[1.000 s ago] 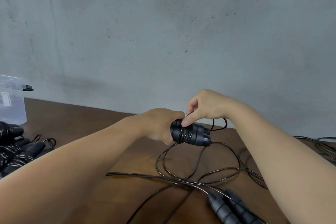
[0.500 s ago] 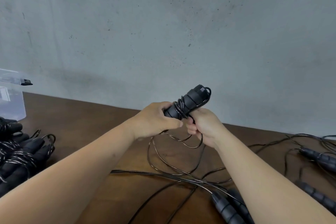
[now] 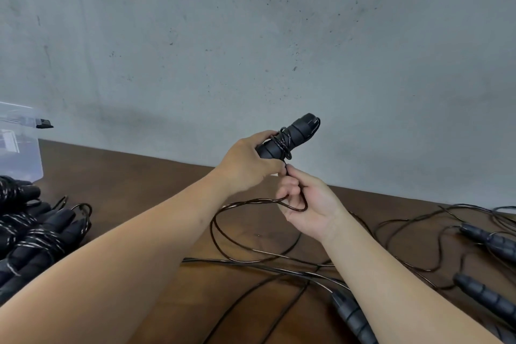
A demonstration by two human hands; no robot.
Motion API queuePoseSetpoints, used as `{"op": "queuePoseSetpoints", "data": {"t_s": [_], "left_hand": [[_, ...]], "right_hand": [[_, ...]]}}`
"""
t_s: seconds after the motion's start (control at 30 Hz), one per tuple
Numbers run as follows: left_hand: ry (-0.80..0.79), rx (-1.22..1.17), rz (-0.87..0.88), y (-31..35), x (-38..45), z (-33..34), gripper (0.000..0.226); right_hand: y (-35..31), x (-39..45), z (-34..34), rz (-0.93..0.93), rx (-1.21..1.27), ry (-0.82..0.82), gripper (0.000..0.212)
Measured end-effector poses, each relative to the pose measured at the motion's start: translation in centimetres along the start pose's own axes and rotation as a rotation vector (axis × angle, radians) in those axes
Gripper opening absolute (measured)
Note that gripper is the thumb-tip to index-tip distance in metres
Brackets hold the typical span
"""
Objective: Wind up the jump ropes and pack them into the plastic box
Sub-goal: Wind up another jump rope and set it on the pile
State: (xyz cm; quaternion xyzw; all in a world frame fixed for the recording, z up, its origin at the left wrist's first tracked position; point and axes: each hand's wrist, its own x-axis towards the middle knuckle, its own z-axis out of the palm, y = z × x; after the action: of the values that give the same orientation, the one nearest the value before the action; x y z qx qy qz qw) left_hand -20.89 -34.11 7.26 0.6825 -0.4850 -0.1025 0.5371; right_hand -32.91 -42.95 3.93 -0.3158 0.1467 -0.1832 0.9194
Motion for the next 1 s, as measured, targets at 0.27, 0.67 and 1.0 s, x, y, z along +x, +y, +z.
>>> {"op": "queuePoseSetpoints", "data": {"t_s": [0.27, 0.67, 1.0], "left_hand": [[0.118, -0.052, 0.103, 2.9, 2.6, -2.3, 0.044], [0.217, 0.728, 0.098, -0.1, 6.5, -9.4, 0.053], [-0.278, 1.057, 0.118, -2.7, 3.1, -7.6, 0.045]], "right_hand": [[-1.5, 0.5, 3.2, -0.042, 0.13, -0.101, 0.016], [-2.3, -1.1, 9.5, -0.522, -1.865, 0.214, 0.036], [-6.8, -2.6, 14.2, -0.638, -2.411, 0.057, 0.027]]}}
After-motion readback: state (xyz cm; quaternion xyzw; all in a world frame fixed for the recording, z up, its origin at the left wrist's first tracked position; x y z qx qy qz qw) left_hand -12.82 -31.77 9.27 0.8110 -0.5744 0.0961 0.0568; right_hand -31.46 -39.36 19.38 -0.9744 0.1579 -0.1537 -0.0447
